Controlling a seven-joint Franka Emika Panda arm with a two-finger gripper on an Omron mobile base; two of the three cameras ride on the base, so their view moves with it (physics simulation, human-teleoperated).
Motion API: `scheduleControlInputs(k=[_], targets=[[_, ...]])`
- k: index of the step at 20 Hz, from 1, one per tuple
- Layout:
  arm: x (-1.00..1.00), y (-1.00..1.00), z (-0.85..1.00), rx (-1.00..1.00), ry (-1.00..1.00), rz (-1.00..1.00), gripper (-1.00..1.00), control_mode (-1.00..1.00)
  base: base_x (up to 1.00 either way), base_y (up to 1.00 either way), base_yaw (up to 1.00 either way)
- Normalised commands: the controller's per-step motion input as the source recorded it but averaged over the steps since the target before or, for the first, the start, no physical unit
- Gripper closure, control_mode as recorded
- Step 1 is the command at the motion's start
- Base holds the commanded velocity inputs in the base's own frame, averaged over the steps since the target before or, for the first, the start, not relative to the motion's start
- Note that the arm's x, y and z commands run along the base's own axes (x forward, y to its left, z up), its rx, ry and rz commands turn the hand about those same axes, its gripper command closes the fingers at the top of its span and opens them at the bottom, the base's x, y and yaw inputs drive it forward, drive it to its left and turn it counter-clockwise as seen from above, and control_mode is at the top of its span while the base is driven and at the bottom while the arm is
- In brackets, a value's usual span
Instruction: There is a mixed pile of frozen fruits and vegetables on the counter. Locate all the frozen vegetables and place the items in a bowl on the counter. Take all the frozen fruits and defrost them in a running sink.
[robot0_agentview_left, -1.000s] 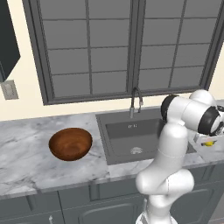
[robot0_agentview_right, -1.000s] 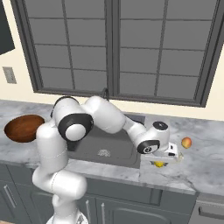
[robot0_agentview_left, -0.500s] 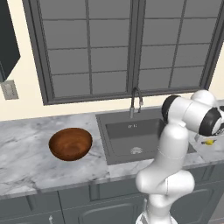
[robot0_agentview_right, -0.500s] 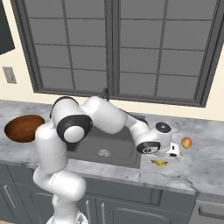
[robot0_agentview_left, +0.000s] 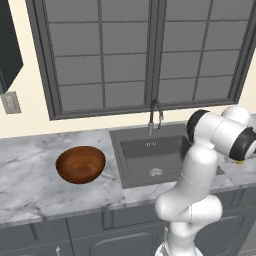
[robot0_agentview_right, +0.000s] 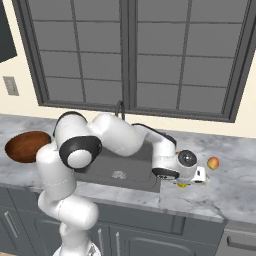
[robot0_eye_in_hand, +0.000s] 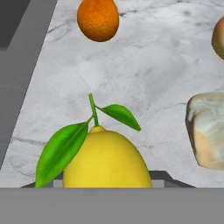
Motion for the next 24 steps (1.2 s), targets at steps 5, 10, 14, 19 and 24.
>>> scheduleControlInputs(k=[5,10,14,19,24], targets=[[0.0,-0.01,0.41,0.01,-0.08,0.07,1.0,-1.0,0.0,0.0,0.0],[0.0,-0.08,0.6,0.04,-0.01,0.08,1.0,-1.0,0.0,0.0,0.0],[0.0,-0.03,0.75,0.05,0.0,0.07,1.0,-1.0,0.0,0.0,0.0],[0.0,0.0,0.55,0.03,-0.02,0.08,1.0,-1.0,0.0,0.0,0.0],[-0.1,0.03,0.48,0.0,-0.09,0.09,1.0,-1.0,0.0,0.0,0.0]])
